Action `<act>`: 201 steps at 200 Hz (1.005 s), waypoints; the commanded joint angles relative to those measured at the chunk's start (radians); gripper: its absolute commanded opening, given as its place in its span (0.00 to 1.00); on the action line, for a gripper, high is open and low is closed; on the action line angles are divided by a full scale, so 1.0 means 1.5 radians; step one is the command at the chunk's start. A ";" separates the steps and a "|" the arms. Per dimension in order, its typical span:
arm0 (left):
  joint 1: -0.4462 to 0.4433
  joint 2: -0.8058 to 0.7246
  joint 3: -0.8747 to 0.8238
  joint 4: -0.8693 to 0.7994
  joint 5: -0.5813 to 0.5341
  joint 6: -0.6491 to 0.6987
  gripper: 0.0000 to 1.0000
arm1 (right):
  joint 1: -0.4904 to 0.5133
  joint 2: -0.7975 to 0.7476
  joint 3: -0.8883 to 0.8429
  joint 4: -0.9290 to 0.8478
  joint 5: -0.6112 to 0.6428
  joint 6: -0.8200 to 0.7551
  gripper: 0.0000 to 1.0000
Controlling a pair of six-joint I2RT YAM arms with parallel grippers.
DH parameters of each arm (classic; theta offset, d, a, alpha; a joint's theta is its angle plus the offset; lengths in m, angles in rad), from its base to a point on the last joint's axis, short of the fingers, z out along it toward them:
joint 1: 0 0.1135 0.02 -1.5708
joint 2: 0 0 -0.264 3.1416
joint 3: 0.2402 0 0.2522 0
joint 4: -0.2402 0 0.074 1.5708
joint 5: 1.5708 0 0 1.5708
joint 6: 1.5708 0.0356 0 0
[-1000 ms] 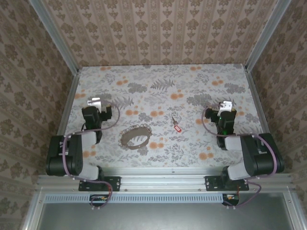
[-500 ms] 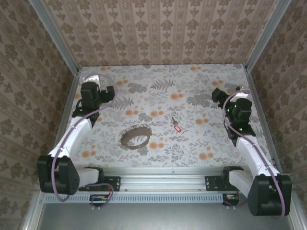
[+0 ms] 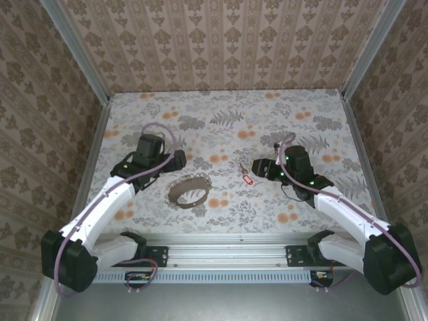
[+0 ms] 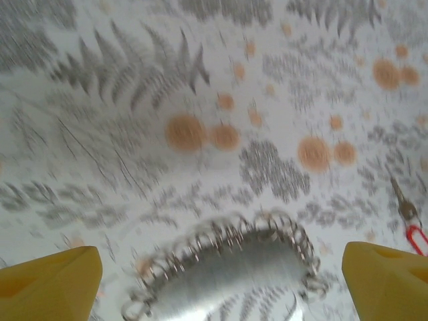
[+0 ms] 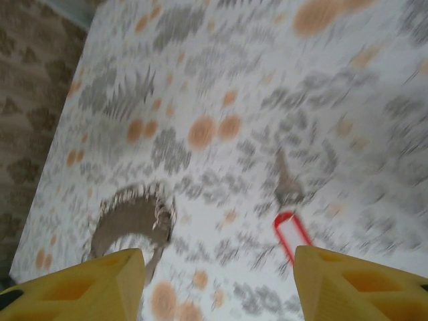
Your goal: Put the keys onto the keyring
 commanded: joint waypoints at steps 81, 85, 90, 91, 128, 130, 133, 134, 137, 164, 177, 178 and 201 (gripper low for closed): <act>-0.083 0.032 -0.014 -0.065 -0.032 -0.048 0.92 | 0.156 0.242 0.073 0.090 -0.063 -0.005 0.44; -0.083 0.032 -0.012 -0.065 -0.030 -0.045 0.92 | 0.157 0.248 0.077 0.088 -0.063 -0.008 0.44; -0.084 0.033 -0.011 -0.062 -0.024 -0.040 0.92 | 0.159 0.255 0.080 0.088 -0.063 -0.008 0.43; -0.083 0.034 -0.011 -0.062 -0.022 -0.040 0.92 | 0.159 0.255 0.079 0.089 -0.063 -0.007 0.43; -0.119 0.070 0.003 -0.061 -0.021 0.015 0.85 | 0.160 0.261 0.079 0.087 -0.052 -0.003 0.43; -0.124 0.074 0.004 -0.064 -0.023 0.017 0.84 | 0.159 0.260 0.079 0.087 -0.049 -0.002 0.44; -0.130 0.080 0.008 -0.068 -0.026 0.024 0.83 | 0.159 0.258 0.077 0.085 -0.045 -0.003 0.43; -0.131 0.082 0.009 -0.069 -0.026 0.026 0.83 | 0.159 0.257 0.077 0.084 -0.044 -0.003 0.43; -0.137 0.090 0.014 -0.072 -0.027 0.030 0.82 | 0.159 0.255 0.075 0.081 -0.040 -0.003 0.43; -0.210 0.154 0.058 -0.117 -0.105 0.041 0.79 | 0.140 0.228 0.056 0.063 -0.013 -0.001 0.44; -0.239 0.175 0.063 -0.110 -0.119 0.057 0.74 | 0.124 0.212 0.039 0.067 -0.012 0.006 0.44; -0.240 0.177 0.063 -0.109 -0.118 0.058 0.73 | 0.123 0.211 0.038 0.067 -0.012 0.005 0.44; -0.249 0.205 0.065 -0.092 -0.077 0.079 0.54 | 0.095 0.182 0.021 0.060 -0.016 0.004 0.45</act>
